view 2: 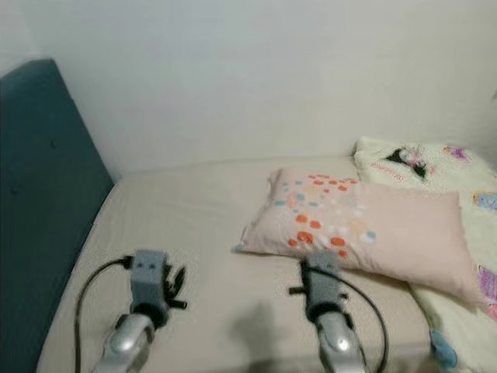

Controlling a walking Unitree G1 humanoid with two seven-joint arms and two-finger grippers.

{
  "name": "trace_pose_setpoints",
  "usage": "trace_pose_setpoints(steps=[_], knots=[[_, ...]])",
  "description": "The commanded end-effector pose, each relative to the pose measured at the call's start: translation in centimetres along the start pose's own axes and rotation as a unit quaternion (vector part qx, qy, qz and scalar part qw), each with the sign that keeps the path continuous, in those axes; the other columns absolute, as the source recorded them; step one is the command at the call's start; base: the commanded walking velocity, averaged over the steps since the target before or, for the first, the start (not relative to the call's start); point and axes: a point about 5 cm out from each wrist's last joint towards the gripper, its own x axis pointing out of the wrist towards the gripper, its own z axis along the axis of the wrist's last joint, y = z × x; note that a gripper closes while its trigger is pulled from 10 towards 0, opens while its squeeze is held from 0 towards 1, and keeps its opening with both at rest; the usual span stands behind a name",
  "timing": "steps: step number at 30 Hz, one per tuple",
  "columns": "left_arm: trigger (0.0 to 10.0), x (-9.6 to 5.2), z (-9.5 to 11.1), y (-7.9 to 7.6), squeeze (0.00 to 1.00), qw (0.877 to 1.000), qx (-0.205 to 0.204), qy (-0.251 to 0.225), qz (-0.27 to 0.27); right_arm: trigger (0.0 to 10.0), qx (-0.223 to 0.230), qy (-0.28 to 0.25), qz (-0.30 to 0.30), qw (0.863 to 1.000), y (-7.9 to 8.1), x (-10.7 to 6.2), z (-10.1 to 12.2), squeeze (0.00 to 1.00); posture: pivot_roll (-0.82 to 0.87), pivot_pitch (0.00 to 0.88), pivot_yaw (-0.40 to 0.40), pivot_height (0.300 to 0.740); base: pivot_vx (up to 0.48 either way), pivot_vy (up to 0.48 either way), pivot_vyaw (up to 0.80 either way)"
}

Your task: Clean up the room

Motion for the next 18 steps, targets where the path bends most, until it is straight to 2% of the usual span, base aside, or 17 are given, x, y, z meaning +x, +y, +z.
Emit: trace_pose_setpoints(steps=[1, 13, 18], knots=[[10.0, -0.42, -0.52, 0.32, 0.0, 1.0, 0.006, 0.009, 0.007, 10.0, 0.011, 0.013, -0.001, 1.0, 0.13, -0.27, -0.6, 0.0, -0.03, 0.059, -0.02, 0.74, 0.0, 0.0, 0.0], [10.0, -0.32, -0.34, 0.23, 0.0, 1.0, 0.023, 0.009, -0.002, 10.0, 0.015, 0.014, 0.004, 1.0, 0.33, -0.2, -0.58, 0.0, -0.03, 0.055, -0.018, 0.74, 0.0, 0.0, 0.0], [10.0, -0.31, -0.44, 0.09, 0.0, 1.0, 0.027, 0.014, -0.004, 10.0, 0.016, 0.016, 0.005, 1.0, 0.34, -0.3, -0.68, 0.0, -0.03, 0.053, -0.016, 0.74, 0.0, -0.292, 0.0]])
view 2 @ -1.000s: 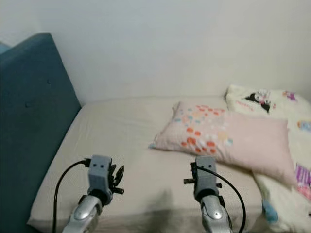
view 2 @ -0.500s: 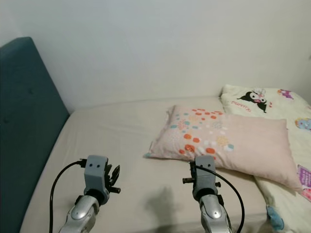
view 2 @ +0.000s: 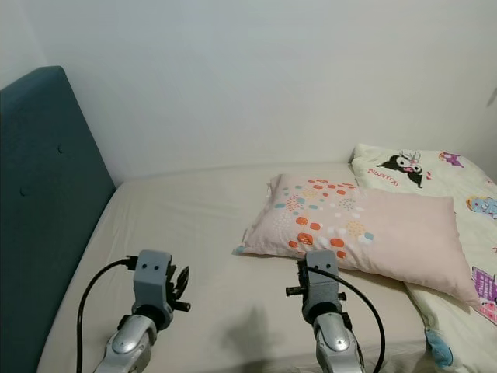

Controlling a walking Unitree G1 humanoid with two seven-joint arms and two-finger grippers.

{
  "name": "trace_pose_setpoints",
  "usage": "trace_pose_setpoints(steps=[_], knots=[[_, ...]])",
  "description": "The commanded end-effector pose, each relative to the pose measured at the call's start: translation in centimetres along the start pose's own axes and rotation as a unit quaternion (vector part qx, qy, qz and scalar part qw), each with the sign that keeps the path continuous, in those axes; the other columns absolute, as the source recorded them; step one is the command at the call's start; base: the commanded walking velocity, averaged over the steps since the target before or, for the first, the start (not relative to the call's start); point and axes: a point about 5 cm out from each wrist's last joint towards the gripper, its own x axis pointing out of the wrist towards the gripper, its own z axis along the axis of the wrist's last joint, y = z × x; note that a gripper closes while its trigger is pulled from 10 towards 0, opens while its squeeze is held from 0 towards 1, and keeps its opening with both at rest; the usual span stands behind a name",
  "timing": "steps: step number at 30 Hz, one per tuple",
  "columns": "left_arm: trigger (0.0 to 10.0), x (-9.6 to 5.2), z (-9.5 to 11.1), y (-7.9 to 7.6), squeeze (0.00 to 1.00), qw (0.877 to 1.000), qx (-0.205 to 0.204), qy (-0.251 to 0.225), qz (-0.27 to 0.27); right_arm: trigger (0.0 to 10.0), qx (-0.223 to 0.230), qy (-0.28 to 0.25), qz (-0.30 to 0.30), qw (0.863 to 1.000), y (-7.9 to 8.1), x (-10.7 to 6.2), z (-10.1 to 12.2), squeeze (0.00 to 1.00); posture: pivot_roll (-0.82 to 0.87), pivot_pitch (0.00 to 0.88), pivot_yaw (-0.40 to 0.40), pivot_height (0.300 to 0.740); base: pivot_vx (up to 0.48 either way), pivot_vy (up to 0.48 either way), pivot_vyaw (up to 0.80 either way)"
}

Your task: Clean up the room

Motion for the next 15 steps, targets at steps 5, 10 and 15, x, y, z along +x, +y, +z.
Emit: trace_pose_setpoints(steps=[5, 10, 15], knots=[[10.0, -0.2, -0.31, 0.12, 0.0, 1.0, 0.01, 0.01, -0.001, 10.0, 0.012, 0.016, -0.005, 1.0, -0.16, -0.33, -0.66, 0.0, -0.03, 0.052, -0.014, 0.74, 0.0, -0.3, 0.0], [10.0, -0.18, -0.36, 0.13, 0.0, 1.0, 0.014, 0.012, 0.0, 10.0, 0.013, 0.017, -0.005, 1.0, -0.16, -0.35, -0.72, 0.0, -0.03, 0.048, -0.014, 0.74, 0.0, -0.346, 0.0], [10.0, -0.17, -0.37, 0.16, 0.0, 1.0, 0.015, 0.013, 0.002, 10.0, 0.014, 0.018, -0.004, 1.0, -0.15, -0.35, -0.74, 0.0, -0.03, 0.044, -0.013, 0.74, 0.0, -0.375, 0.0]])
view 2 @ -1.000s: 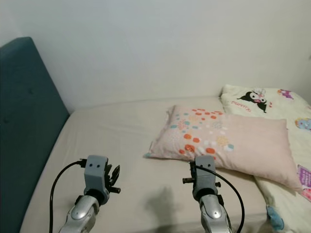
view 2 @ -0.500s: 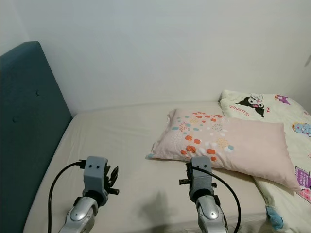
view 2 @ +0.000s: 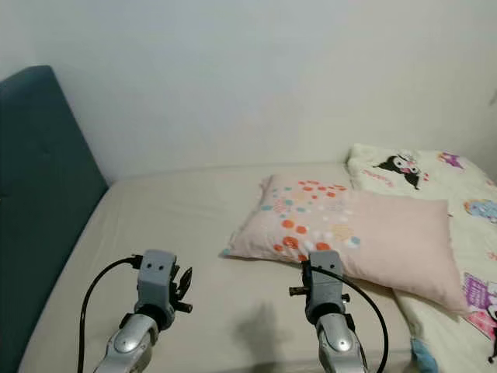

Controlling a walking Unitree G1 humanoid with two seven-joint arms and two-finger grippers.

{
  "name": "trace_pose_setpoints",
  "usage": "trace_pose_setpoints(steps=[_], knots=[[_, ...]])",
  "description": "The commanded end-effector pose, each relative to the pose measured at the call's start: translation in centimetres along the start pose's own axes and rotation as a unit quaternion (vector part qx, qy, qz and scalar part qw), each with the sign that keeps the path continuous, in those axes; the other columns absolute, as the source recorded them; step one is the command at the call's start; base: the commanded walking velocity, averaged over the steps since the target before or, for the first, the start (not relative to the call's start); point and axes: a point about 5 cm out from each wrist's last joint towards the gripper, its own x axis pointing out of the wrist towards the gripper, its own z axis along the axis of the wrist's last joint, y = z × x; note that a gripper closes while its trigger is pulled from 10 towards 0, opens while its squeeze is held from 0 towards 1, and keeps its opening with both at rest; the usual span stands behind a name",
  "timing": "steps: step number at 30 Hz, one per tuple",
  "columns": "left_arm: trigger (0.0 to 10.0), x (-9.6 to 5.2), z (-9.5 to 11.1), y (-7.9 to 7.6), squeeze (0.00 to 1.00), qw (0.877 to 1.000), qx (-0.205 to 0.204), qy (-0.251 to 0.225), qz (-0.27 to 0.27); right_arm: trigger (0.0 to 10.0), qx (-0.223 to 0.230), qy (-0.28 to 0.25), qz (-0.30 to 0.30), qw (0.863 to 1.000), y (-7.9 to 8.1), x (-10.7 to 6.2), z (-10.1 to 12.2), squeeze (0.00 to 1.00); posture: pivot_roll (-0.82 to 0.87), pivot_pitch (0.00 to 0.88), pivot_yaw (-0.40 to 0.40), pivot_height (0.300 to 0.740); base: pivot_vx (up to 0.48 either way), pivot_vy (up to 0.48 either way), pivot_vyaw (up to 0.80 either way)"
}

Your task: Clean up the room

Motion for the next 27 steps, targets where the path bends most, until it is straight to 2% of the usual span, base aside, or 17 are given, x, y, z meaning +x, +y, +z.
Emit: trace_pose_setpoints(steps=[1, 22, 27], knots=[[10.0, -0.28, -0.47, 0.16, 0.0, 1.0, 0.001, 0.011, 0.006, 10.0, 0.007, 0.01, 0.0, 1.0, 0.01, -0.15, -0.4, 0.0, -0.03, 0.044, -0.013, 0.74, 0.0, -0.371, 0.0], [10.0, -0.03, -0.51, 0.06, 0.0, 1.0, 0.012, 0.024, -0.003, 10.0, 0.008, 0.012, -0.004, 1.0, -0.1, -0.25, -0.48, 0.0, -0.03, 0.053, -0.009, 0.74, 0.0, -0.376, 0.0], [10.0, 0.15, -0.84, -0.25, 0.0, 0.999, 0.014, 0.043, -0.018, 10.0, 0.008, 0.012, -0.005, 1.0, -0.15, -0.25, -0.49, 0.0, -0.03, 0.053, -0.008, 0.74, 0.0, 0.096, 0.0]])
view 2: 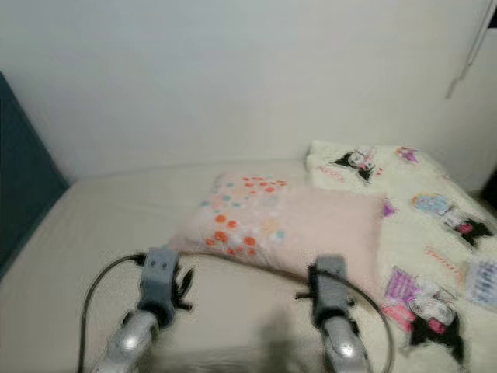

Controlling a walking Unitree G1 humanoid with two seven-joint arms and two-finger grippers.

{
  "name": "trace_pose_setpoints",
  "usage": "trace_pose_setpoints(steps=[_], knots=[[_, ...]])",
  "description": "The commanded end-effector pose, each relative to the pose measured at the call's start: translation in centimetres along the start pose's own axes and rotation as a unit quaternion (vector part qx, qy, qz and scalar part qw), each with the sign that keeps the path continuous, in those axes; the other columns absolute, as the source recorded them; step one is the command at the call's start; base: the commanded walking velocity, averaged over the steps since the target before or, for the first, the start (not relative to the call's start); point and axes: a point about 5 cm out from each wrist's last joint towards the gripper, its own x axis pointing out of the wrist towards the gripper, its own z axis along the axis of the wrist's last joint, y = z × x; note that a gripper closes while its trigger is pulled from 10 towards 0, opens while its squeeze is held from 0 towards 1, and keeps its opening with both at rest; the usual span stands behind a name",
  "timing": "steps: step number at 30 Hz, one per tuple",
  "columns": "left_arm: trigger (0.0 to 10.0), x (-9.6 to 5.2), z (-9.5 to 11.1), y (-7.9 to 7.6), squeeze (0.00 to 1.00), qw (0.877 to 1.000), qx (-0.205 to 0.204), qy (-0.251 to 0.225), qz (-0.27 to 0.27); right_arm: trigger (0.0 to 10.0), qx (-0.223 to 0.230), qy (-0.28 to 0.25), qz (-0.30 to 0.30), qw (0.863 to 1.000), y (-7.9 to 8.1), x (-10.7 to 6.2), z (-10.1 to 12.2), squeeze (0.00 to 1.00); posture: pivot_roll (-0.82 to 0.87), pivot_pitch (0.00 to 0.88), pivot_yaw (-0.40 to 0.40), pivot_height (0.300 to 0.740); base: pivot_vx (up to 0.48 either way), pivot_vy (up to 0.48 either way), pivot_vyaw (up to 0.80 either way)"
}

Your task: Clean up the room

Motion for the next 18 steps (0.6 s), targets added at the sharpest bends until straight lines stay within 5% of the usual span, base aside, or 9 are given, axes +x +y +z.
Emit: trace_pose_setpoints(steps=[1, 10, 18], knots=[[10.0, -0.04, -0.57, -0.35, 0.0, 1.0, 0.009, 0.019, -0.012, 10.0, 0.002, 0.006, 0.002, 1.0, 0.13, -0.09, -0.22, 0.0, -0.03, 0.052, -0.007, 0.74, 0.0, 0.48, 0.0], [10.0, 0.13, -0.65, -0.55, 0.0, 1.0, 0.019, 0.021, -0.011, 10.0, 0.002, 0.005, 0.0, 1.0, 0.07, -0.08, -0.21, 0.0, -0.03, 0.054, -0.008, 0.74, 0.0, 0.428, 0.0], [10.0, 0.15, -0.59, -0.75, 0.0, 1.0, 0.026, 0.017, -0.004, 10.0, 0.002, 0.005, 0.001, 1.0, 0.02, -0.01, -0.16, 0.0, -0.03, 0.056, -0.01, 0.74, 0.0, 0.0, 0.0]])
